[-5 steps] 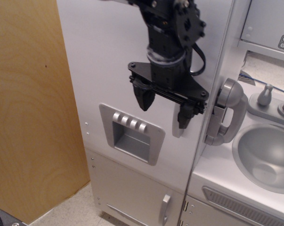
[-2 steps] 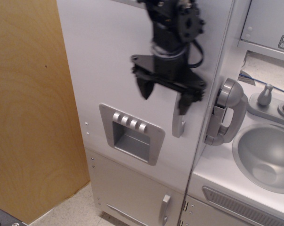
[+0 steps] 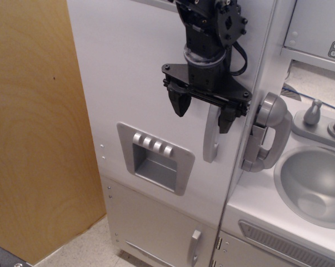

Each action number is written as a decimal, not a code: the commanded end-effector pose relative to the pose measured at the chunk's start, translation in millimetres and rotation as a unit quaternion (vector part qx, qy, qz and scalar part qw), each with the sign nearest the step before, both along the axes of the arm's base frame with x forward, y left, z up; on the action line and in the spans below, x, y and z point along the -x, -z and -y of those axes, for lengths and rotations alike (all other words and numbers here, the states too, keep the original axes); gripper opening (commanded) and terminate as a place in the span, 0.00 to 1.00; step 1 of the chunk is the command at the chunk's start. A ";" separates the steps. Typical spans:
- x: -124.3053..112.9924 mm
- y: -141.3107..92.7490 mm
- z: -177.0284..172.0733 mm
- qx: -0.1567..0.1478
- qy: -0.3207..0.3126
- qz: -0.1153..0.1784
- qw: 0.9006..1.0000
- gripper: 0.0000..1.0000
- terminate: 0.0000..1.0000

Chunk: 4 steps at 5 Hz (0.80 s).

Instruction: Open fridge

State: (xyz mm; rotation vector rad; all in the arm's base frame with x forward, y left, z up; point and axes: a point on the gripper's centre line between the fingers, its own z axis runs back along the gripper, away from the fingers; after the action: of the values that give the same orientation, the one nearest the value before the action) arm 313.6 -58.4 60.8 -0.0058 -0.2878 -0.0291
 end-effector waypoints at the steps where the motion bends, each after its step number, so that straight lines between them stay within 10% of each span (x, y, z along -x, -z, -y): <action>1: -14.4 -17.3 -2.5 0.004 0.003 0.040 0.999 0.00 0.00; 4: 11.7 -21.9 -0.9 0.006 0.017 0.042 0.999 0.00 0.00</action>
State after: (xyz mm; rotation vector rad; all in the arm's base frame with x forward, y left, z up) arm 293.5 -56.2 64.6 -0.0103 -0.3112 -0.0650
